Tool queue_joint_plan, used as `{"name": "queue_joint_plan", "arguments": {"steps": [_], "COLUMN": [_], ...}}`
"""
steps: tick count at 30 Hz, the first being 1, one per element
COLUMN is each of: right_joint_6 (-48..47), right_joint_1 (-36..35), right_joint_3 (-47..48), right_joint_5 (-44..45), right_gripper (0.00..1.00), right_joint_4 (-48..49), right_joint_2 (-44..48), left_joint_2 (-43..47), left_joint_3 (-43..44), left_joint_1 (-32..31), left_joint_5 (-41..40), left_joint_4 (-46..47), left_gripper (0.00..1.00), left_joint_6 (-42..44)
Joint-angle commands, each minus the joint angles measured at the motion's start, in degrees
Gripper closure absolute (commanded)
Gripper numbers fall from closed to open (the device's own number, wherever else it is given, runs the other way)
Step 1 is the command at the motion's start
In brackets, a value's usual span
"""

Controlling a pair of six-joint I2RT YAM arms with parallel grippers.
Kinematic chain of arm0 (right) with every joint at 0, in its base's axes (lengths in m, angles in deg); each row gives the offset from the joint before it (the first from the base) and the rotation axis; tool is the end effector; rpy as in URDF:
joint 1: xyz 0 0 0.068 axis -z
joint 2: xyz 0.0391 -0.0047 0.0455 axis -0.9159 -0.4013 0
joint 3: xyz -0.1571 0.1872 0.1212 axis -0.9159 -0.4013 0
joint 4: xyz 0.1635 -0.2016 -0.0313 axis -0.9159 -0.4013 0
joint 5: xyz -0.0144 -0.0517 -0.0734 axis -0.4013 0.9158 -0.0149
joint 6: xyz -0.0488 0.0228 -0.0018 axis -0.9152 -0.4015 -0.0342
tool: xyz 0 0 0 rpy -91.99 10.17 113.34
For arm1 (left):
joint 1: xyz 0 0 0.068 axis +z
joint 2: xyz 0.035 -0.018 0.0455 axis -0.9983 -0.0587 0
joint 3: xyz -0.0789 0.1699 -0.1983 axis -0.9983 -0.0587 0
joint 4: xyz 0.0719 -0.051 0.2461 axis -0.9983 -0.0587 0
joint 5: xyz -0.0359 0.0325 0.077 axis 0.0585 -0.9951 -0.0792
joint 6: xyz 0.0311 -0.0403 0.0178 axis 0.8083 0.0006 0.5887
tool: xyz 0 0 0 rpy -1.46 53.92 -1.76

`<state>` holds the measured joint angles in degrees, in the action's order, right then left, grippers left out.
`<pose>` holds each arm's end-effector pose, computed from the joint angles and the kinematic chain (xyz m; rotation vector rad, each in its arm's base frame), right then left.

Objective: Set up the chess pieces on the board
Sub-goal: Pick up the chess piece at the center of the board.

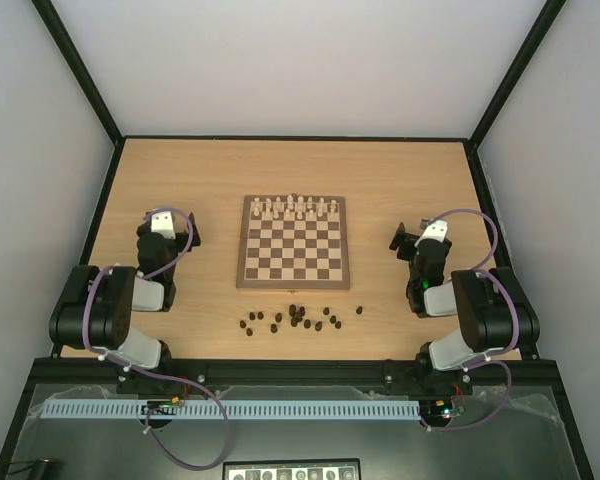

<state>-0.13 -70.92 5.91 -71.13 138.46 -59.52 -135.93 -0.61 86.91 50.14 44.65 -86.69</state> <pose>0.2366 0.0086 0.1489 0.2897 1.6171 -0.0592 0.2454 0.0033 0.1484 -0.1017 1.6798 0.0131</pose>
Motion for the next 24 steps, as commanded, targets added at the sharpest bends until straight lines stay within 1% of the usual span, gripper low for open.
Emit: {"name": "queue_joint_plan", "arguments": {"steps": [1,14,15,16,18,19,22,23,24], "right_joint_6": [-0.13,-0.07,-0.01,-0.04,0.62,0.67,-0.48,-0.32,2.55], "right_joint_1": [0.19,0.18,0.18,0.18,0.18,0.18,0.18,0.18,0.16], "right_joint_3": [0.70,0.54,0.48,0.57,0.48,0.14,0.96,1.49,2.44], "right_joint_5": [0.34,0.38,0.38,0.33,1.88,1.86,-0.02,-0.23,1.04], "right_gripper": [0.01,0.01,0.01,0.01,0.01,0.01,0.01,0.01,0.02], "right_joint_4": [1.26,1.41,1.43,1.48,0.73,0.37,-6.44,-10.13,-14.26], "right_joint_2": [-0.17,-0.02,-0.06,-0.07,0.93,2.32,9.52,13.47,16.32], "left_joint_2": [-0.14,0.18,0.90,2.48,6.43,8.04,13.32,15.52,17.62], "left_joint_3": [1.06,1.11,2.32,4.42,10.70,12.93,14.39,14.45,14.21], "left_joint_1": [-0.10,-0.17,-0.25,-0.57,-1.39,-1.41,-1.68,-2.05,-2.82], "left_joint_5": [-0.03,-0.31,-0.27,-0.21,-0.27,0.98,6.91,8.25,9.46], "left_joint_4": [2.32,2.17,-0.33,-4.83,-19.59,-24.55,-29.90,-31.57,-32.64], "left_gripper": [0.00,0.00,0.00,0.00,0.00,0.00,0.00,0.00,0.01], "left_joint_6": [0.39,0.52,0.71,1.23,1.11,0.83,-1.68,-2.86,-3.69]}}
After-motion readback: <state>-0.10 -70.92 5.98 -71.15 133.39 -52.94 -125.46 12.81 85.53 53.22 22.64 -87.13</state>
